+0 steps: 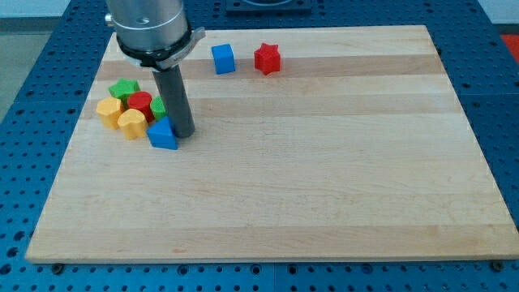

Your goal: Move the red star near the green circle

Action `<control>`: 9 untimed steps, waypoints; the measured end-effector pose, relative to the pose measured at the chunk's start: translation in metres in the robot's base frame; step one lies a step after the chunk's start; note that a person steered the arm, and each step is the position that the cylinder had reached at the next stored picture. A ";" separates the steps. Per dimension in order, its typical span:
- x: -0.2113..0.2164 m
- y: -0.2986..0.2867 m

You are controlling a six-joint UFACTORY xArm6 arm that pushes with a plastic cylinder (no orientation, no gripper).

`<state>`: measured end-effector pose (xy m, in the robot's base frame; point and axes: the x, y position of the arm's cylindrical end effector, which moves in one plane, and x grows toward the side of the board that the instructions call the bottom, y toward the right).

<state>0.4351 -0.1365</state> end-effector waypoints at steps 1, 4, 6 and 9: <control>0.000 -0.012; -0.055 0.124; -0.144 0.177; -0.172 0.150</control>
<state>0.2627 0.0139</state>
